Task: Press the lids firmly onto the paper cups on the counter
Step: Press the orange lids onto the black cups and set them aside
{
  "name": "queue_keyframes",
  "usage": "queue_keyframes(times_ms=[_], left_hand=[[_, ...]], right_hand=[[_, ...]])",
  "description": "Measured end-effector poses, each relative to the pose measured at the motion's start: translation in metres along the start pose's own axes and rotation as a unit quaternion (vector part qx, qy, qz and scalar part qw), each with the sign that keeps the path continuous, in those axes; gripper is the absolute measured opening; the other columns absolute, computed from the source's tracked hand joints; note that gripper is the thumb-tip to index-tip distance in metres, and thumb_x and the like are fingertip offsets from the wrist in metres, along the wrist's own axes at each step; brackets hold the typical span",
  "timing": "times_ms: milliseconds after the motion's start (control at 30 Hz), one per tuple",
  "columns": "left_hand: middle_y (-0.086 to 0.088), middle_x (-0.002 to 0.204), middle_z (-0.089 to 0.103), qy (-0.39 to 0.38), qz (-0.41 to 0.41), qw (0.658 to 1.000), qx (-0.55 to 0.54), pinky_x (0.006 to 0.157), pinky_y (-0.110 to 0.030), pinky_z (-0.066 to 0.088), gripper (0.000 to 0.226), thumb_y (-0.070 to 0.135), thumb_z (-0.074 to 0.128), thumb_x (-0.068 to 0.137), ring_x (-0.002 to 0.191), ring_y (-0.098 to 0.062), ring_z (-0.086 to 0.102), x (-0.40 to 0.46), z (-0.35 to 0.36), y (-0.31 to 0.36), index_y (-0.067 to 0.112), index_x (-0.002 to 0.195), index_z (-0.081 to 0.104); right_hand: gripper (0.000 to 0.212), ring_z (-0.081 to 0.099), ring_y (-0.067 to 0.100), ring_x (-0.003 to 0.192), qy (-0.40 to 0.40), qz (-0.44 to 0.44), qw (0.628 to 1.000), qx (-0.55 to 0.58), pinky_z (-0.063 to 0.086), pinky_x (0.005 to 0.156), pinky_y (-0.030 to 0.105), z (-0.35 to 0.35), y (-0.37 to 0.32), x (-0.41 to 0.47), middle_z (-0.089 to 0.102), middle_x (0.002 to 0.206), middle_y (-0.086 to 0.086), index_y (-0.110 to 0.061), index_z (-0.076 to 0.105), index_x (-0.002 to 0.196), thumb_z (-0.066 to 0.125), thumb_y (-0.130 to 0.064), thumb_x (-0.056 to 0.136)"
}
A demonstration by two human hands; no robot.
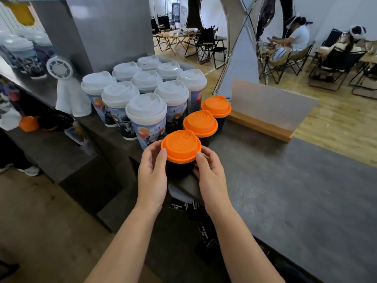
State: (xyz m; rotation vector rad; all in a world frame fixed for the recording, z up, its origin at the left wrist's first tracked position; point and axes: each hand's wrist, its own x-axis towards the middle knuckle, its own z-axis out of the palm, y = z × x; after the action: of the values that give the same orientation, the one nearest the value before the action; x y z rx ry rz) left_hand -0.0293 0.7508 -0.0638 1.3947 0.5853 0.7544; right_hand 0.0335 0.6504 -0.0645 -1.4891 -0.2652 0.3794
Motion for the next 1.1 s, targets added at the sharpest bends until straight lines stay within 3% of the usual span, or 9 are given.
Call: queue_keyframes(times_ms=[100, 267, 367, 600, 867, 1100], left_hand=[[0.011, 0.124, 0.065, 0.004, 0.003, 1.000, 0.000, 0.094, -0.021, 0.049, 0.023, 0.029, 0.049, 0.103, 0.113, 0.003, 0.061, 0.003, -0.003, -0.003, 0.028, 0.125, 0.056], [0.011, 0.120, 0.066, 0.010, 0.000, 1.000, 0.000, 0.088, -0.014, 0.051, 0.026, 0.026, 0.044, 0.105, 0.111, 0.004, 0.062, -0.001, -0.005, -0.005, 0.024, 0.128, 0.056], [0.011, 0.121, 0.066, 0.018, -0.019, 1.000, 0.004, 0.089, -0.018, 0.050, 0.027, 0.026, 0.043, 0.106, 0.111, 0.002, 0.062, -0.006, -0.009, -0.004, 0.025, 0.130, 0.056], [0.011, 0.115, 0.064, 0.045, -0.001, 0.999, -0.010, 0.093, -0.026, 0.049, 0.021, 0.022, 0.045, 0.105, 0.108, -0.005, 0.061, -0.038, -0.023, 0.023, 0.028, 0.119, 0.059], [0.007, 0.102, 0.067, -0.113, 0.044, 0.992, -0.028, 0.081, -0.020, 0.048, 0.020, 0.017, 0.046, 0.104, 0.091, -0.005, 0.060, -0.097, 0.001, 0.061, 0.027, 0.103, 0.063], [0.004, 0.099, 0.069, -0.279, -0.016, 0.959, -0.046, 0.074, -0.012, 0.049, 0.022, 0.014, 0.046, 0.104, 0.087, -0.003, 0.062, -0.213, 0.051, 0.038, 0.018, 0.105, 0.067]], right_hand=[[0.028, 0.057, -0.002, 0.116, 0.009, -0.011, 1.000, -0.014, 0.047, 0.105, 0.031, 0.004, 0.002, 0.002, 0.062, 0.122, -0.018, -0.033, 0.054, 0.129, 0.051, -0.034, 0.101], [0.029, 0.056, 0.000, 0.118, 0.026, -0.022, 0.999, -0.030, 0.047, 0.107, 0.037, 0.007, 0.002, -0.001, 0.061, 0.124, -0.015, -0.031, 0.052, 0.131, 0.048, -0.036, 0.102], [0.029, 0.056, 0.002, 0.118, 0.059, -0.021, 0.998, -0.032, 0.047, 0.106, 0.041, 0.004, 0.002, -0.010, 0.060, 0.124, -0.013, -0.030, 0.052, 0.131, 0.044, -0.035, 0.103], [0.024, 0.059, 0.005, 0.113, 0.102, -0.032, 0.994, -0.019, 0.048, 0.104, 0.043, -0.017, -0.018, -0.063, 0.062, 0.117, -0.014, -0.035, 0.055, 0.123, 0.041, -0.035, 0.104], [0.023, 0.064, 0.008, 0.104, 0.222, -0.084, 0.971, -0.011, 0.052, 0.099, 0.036, -0.053, -0.036, -0.171, 0.066, 0.112, -0.008, -0.029, 0.056, 0.121, 0.039, -0.027, 0.105], [0.020, 0.067, 0.011, 0.102, 0.351, -0.057, 0.934, -0.011, 0.055, 0.090, 0.029, -0.117, -0.012, -0.286, 0.069, 0.111, -0.006, -0.032, 0.058, 0.115, 0.042, -0.024, 0.105]])
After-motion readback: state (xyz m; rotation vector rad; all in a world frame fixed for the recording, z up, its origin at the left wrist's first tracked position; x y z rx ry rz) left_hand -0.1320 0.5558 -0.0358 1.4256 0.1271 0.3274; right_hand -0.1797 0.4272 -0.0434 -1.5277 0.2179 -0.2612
